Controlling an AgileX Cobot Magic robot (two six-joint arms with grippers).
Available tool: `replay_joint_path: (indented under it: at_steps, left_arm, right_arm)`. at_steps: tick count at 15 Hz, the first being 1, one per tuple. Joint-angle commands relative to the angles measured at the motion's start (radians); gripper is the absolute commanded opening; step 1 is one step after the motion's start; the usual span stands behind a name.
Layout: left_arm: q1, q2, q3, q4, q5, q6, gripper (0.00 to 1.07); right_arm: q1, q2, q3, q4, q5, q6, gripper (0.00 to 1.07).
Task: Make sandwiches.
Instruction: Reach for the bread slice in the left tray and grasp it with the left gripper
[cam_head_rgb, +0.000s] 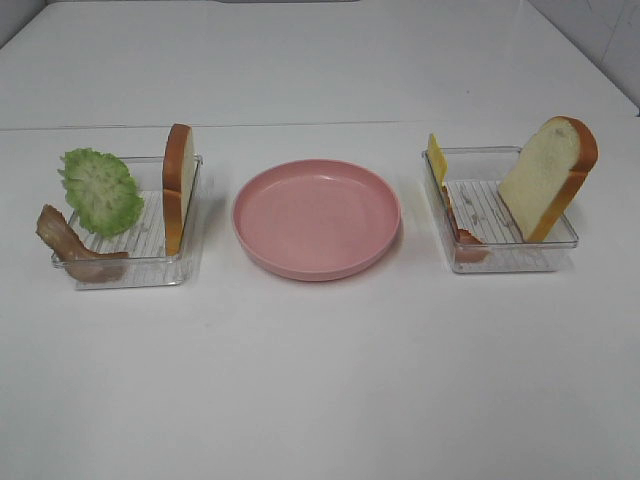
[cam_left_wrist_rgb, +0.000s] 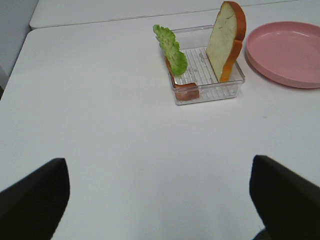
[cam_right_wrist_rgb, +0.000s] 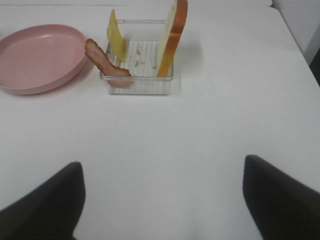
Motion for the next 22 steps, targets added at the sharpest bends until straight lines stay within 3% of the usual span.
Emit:
replay_joint_path:
  at_steps: [1,22]
  left_arm:
    - [-0.004,-0.021,0.001,-0.006,-0.008,0.000,0.92]
    - [-0.004,-0.021,0.001,-0.006,-0.008,0.000,0.92]
  right_arm:
    - [-0.005,-0.014,0.001,-0.001,-0.012,-0.008,0.81]
    - [-0.005,-0.014,0.001,-0.001,-0.012,-0.008,0.81]
